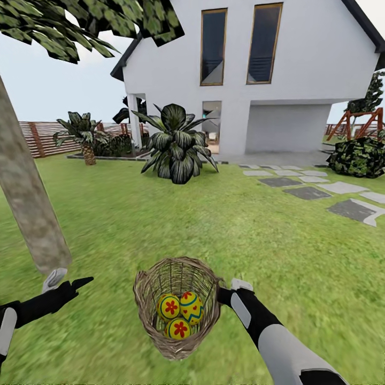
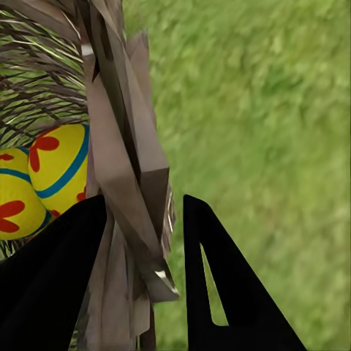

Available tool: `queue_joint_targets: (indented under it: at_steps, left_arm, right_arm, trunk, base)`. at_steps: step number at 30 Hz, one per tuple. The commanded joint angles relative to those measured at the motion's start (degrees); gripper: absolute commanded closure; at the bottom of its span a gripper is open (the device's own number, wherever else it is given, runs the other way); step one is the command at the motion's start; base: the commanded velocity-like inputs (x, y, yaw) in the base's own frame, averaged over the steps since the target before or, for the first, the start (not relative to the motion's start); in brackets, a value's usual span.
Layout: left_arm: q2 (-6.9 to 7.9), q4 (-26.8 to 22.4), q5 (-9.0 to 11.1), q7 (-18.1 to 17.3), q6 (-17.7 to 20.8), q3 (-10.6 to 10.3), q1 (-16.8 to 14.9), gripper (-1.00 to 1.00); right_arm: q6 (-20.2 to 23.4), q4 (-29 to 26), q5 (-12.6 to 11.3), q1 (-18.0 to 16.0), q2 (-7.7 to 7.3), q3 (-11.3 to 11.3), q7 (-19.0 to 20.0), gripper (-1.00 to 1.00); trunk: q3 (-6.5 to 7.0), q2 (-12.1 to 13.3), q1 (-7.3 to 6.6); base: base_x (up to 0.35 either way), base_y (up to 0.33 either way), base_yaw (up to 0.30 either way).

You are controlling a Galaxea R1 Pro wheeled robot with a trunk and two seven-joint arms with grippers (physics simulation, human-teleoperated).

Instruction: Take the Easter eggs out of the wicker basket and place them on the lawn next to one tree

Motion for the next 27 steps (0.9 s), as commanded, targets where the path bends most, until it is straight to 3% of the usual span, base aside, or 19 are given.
queue_joint_targets:
  at_steps: [1,19,27]
  left_arm:
    - [-0.02,0.0,-0.1,-0.2,0.3,0.1,-0.1,-1.0]
    - [0.0,0.0,-0.1,-0.3,0.3,0.1,-0.1,-1.0]
    - [0.01,0.0,-0.1,-0.3,0.3,0.1,-0.1,-1.0]
  right_arm:
    - [0.2,-0.2,-0.6,0.0,0.03,-0.2,-0.3,1.0]
    - [0.2,-0.2,-0.6,0.0,0.03,-0.2,-0.3,1.0]
    - [0.2,-0.6,-0.5,0.0,0.02,-0.2,-0.2,1.0]
  trunk:
    - [-0.34,-0.5,0.22]
    - [-5.26,-7.7,4.18]
    - [-6.81,-10.9,5.93]
  base:
    - [0.0,0.0,0.0]
    - [0.0,0.0,0.0]
    - [0.0,0.0,0.0]
